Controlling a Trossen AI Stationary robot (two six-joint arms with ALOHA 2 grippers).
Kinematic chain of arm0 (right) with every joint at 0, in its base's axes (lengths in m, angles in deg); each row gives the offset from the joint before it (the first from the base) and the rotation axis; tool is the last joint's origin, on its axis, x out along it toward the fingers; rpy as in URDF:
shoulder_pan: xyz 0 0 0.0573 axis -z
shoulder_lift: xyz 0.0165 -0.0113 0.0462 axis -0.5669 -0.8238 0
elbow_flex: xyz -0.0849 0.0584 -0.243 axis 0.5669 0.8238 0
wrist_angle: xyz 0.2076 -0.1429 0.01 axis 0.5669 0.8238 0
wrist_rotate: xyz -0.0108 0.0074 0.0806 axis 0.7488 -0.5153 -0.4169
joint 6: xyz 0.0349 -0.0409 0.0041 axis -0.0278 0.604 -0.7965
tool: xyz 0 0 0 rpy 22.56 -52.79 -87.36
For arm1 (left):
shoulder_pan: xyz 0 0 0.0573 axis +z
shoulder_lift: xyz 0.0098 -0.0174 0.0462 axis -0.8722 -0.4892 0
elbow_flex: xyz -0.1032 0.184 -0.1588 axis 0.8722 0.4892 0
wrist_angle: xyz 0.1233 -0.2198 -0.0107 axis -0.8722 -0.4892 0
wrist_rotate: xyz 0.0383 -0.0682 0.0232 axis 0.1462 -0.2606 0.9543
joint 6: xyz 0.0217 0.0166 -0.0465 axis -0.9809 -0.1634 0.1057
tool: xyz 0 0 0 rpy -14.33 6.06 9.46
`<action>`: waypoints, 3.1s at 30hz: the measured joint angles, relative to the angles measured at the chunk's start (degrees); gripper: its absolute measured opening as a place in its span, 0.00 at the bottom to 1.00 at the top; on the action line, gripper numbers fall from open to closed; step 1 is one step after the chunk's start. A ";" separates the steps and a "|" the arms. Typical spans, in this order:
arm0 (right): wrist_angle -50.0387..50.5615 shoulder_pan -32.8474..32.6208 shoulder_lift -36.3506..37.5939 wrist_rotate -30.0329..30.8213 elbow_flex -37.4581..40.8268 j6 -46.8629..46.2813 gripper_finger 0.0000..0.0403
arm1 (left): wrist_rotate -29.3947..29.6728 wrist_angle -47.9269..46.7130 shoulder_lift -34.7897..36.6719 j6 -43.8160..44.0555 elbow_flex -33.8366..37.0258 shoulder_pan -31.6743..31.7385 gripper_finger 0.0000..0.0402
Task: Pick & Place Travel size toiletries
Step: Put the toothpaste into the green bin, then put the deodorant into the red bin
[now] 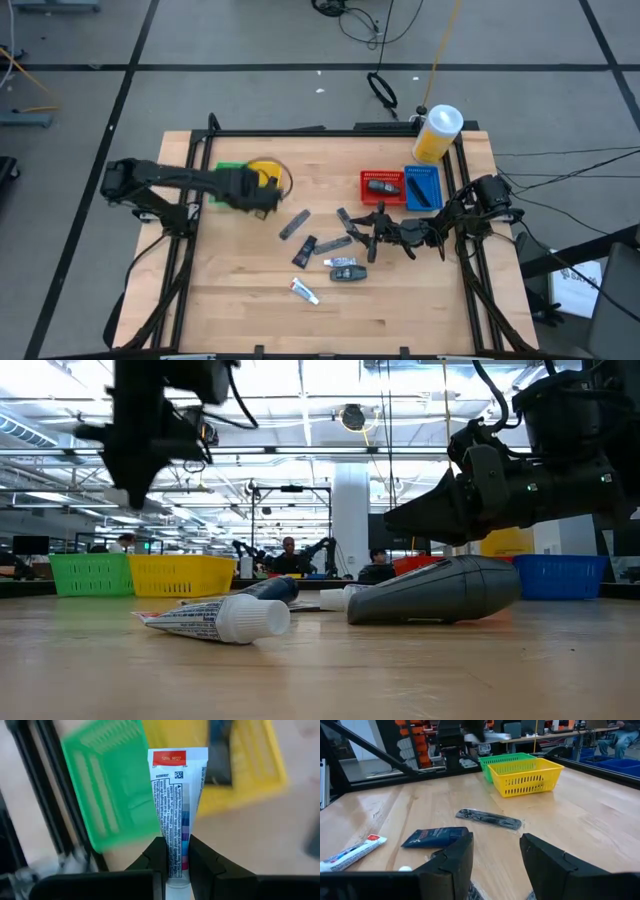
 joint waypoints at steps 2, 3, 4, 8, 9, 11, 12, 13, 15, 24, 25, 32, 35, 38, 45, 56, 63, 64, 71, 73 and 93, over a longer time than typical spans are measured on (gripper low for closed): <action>-0.02 0.00 0.00 0.00 0.00 0.00 0.39 | 0.55 0.40 -0.10 -4.97 1.22 4.67 0.12; 0.02 0.00 0.00 0.00 0.00 -0.01 0.39 | 0.94 0.62 -0.13 -6.96 1.72 6.81 0.12; 0.08 0.00 0.00 0.00 0.00 0.00 0.39 | 1.29 0.94 -0.08 -8.57 2.23 8.84 0.12; 0.32 0.00 0.00 -0.02 0.00 -0.02 0.39 | 2.25 3.02 -0.04 -14.19 5.27 16.62 0.12; 0.32 0.00 0.00 -0.01 0.00 -0.02 0.39 | 2.08 4.79 -0.02 -15.82 6.31 18.22 0.12; 0.35 0.00 0.00 -0.02 0.00 -0.02 0.39 | -0.02 8.83 -0.05 -18.40 8.79 21.09 0.12; 0.44 0.00 0.00 -0.01 0.00 -0.02 0.39 | -0.93 10.63 -0.11 -19.55 10.02 22.29 0.12; 0.67 0.00 0.00 -0.02 0.00 -0.02 0.39 | -1.72 12.69 -0.09 -20.75 11.20 23.28 0.12; 0.85 0.00 0.00 -0.02 0.00 -0.02 0.39 | -3.00 16.36 -0.04 -22.46 13.24 24.85 0.12; 0.83 0.00 0.00 -0.02 0.00 -0.02 0.39 | -4.41 21.56 -0.04 -23.24 17.87 28.05 0.12; 0.83 0.00 0.00 0.00 0.00 -0.02 0.39 | -4.49 22.22 -0.04 -23.22 18.35 28.27 0.12; 0.83 0.00 0.00 0.00 0.00 -0.02 0.39 | -4.54 25.07 -0.04 -22.34 20.51 28.86 0.12; 0.83 0.00 0.00 0.00 0.00 -0.04 0.39 | -4.56 25.76 -0.04 -22.36 20.51 28.90 0.12; 0.83 0.00 0.00 0.00 0.00 -0.02 0.39 | -5.00 26.41 -0.04 -22.54 20.51 28.90 0.12; 0.83 0.00 0.00 -0.01 0.00 -0.04 0.39 | -5.46 26.49 -0.04 -22.65 20.51 28.90 0.13; 0.70 0.00 0.00 -0.02 0.00 -1.33 0.39 | -6.27 25.25 -0.04 -24.68 20.30 28.90 0.41; -3.39 -0.79 0.02 0.00 0.02 -0.63 0.39 | -5.83 21.98 6.78 -24.88 19.17 25.07 0.45; -4.41 -1.16 0.02 -0.14 0.02 0.11 0.39 | -5.28 22.27 8.24 -24.46 19.15 23.63 0.45; -5.69 -2.36 0.07 -10.65 -1.06 6.94 0.39 | 2.05 31.23 17.15 -20.84 19.12 9.71 0.40; -5.67 -2.36 0.07 -13.90 -1.91 7.41 0.39 | 4.95 35.49 17.45 -20.97 19.13 5.08 0.38; 50.26 -3.15 19.51 -19.89 -12.71 3.76 0.45 | 16.08 134.21 -16.26 -40.16 29.93 -21.71 0.34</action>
